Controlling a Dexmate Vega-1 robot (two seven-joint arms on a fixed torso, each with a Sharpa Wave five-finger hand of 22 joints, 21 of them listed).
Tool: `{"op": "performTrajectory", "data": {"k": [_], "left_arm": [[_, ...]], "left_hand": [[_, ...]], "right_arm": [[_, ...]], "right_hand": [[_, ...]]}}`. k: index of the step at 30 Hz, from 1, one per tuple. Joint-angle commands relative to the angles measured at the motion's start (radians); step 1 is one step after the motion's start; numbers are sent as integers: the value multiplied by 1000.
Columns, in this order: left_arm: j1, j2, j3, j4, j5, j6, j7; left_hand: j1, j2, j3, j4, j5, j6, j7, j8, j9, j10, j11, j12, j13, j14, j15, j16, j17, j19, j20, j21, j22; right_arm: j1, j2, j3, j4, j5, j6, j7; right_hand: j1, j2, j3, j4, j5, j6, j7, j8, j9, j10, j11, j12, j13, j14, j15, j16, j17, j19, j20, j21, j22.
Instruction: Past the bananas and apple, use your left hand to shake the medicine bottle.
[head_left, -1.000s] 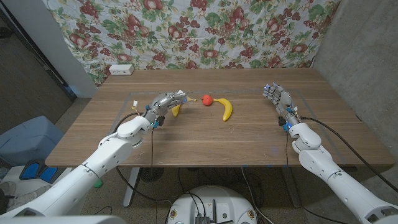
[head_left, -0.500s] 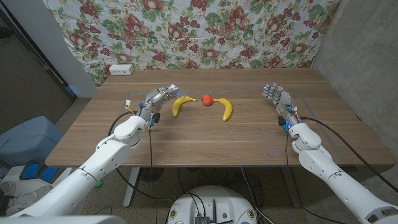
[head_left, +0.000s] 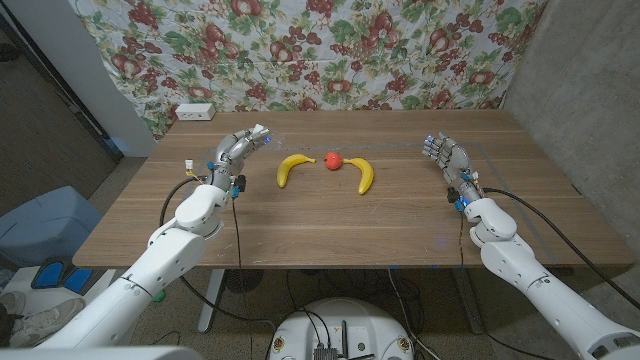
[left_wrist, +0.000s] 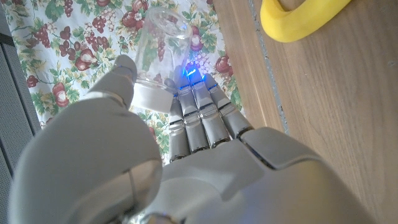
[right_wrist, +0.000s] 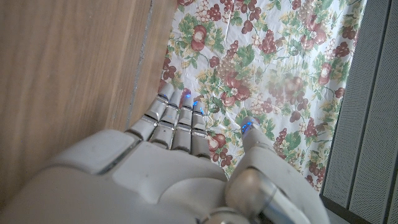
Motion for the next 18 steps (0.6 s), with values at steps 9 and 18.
{"op": "performTrajectory", "data": {"k": [9,18], "left_arm": [[10,-32,-21,1,29,-21,38],[-20,-32,3,21,10,7,-3]], "left_hand": [[190,193,3,5,5,96,-45,23,19,211,-194,4,135,14,-161,-8,2,2,-9,5,4],[191,193,2,5,5,98,-47,21,19,212,-192,2,135,15,-161,-10,1,1,-9,6,4]], "right_arm": [[15,0,-2,13,2,-8,7],[21,6,-3,23,5,-8,8]], "right_hand": [[6,9,1,-3,6,7,0,4,5,4,-2,7,2,5,-2,7,3,8,1,-5,4],[6,9,1,-3,6,7,1,4,5,2,-3,6,2,4,-1,7,3,9,0,-8,4]]}}
